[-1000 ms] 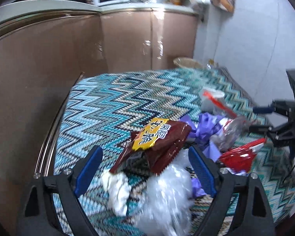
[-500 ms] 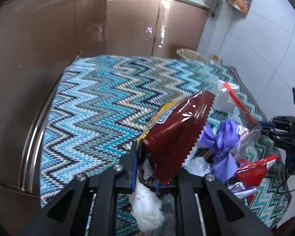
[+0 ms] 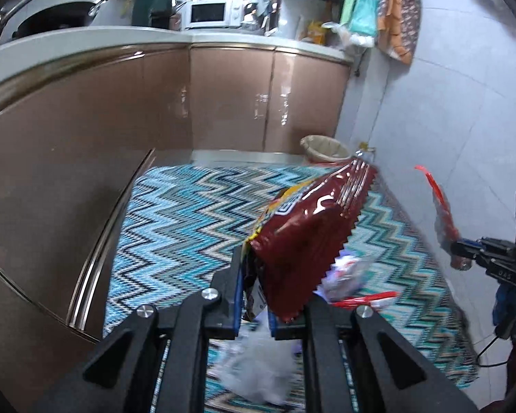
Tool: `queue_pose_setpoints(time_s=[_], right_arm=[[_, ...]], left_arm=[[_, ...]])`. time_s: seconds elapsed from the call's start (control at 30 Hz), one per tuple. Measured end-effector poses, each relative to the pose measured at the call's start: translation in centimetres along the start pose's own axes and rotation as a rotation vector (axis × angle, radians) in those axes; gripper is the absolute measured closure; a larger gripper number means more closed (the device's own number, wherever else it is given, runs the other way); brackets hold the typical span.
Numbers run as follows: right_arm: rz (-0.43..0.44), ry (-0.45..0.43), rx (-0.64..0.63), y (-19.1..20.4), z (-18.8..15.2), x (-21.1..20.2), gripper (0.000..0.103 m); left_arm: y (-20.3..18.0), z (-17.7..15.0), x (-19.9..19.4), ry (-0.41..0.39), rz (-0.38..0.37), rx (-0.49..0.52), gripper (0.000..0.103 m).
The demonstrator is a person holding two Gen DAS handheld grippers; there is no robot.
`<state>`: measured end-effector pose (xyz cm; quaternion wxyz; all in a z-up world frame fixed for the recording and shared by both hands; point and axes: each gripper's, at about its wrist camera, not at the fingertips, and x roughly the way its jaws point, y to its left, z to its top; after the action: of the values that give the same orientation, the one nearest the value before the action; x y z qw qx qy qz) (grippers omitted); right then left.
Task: Collect trash
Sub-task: 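Carry both items over the white bin and open both tools to drop them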
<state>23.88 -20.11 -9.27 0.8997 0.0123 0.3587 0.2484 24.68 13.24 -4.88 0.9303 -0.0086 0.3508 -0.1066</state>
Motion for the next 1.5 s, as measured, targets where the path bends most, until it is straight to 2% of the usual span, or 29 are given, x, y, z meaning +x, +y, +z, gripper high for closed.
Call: queue_pose_setpoints(time_s=[0.1, 0.2, 0.47, 0.63, 0.83, 1.03, 1.1, 1.17, 1.23, 1.3, 1.4, 1.5], right_arm=[[-0.018, -0.046, 0.038, -1.4, -1.3, -2.9, 0.092], [-0.050, -0.079, 0.084, -3.4, -2.9, -5.5, 0.092], [-0.203, -0.103, 0.303, -13.6, -10.1, -10.9, 0.092], [-0.287, -0.069, 0.441, -19.4, -14.5, -11.1, 0.092], [-0.366, 0.010, 0.526, -25.0, -18.2, -8.5, 0.091], [-0.405, 0.075, 0.576, -27.7, -21.2, -6.5, 0.086], [-0.419, 0.099, 0.580, -28.2, -21.4, -5.6, 0.079], [-0.448, 0.130, 0.578, -28.8, -22.2, -5.1, 0.066], [-0.460, 0.144, 0.598, -29.2, -23.1, -5.0, 0.062], [-0.473, 0.147, 0.614, -29.3, -23.6, -5.3, 0.055], [-0.482, 0.138, 0.633, -29.2, -24.1, -6.2, 0.050], [-0.499, 0.126, 0.641, -28.8, -24.4, -7.2, 0.041]], left_arm=[[-3.3, 0.4, -0.9, -0.006, -0.034, 0.037, 0.093], [-8.3, 0.7, -0.6, 0.010, -0.088, 0.100, 0.093], [-25.7, 0.3, 5.1, 0.134, -0.267, 0.306, 0.093], [-35.9, -1.0, 10.6, 0.229, -0.360, 0.384, 0.093], [-44.6, -3.3, 17.4, 0.344, -0.371, 0.428, 0.092], [-47.6, -5.7, 22.7, 0.451, -0.352, 0.412, 0.089], [-48.4, -6.4, 24.4, 0.487, -0.353, 0.411, 0.086], [-49.0, -6.9, 25.4, 0.519, -0.373, 0.394, 0.081], [-49.6, -7.2, 25.8, 0.528, -0.372, 0.389, 0.070], [-49.8, -7.1, 25.5, 0.529, -0.375, 0.381, 0.063], [-49.7, -6.7, 25.0, 0.518, -0.390, 0.385, 0.063], [-49.3, -6.3, 23.8, 0.475, -0.395, 0.392, 0.063]])
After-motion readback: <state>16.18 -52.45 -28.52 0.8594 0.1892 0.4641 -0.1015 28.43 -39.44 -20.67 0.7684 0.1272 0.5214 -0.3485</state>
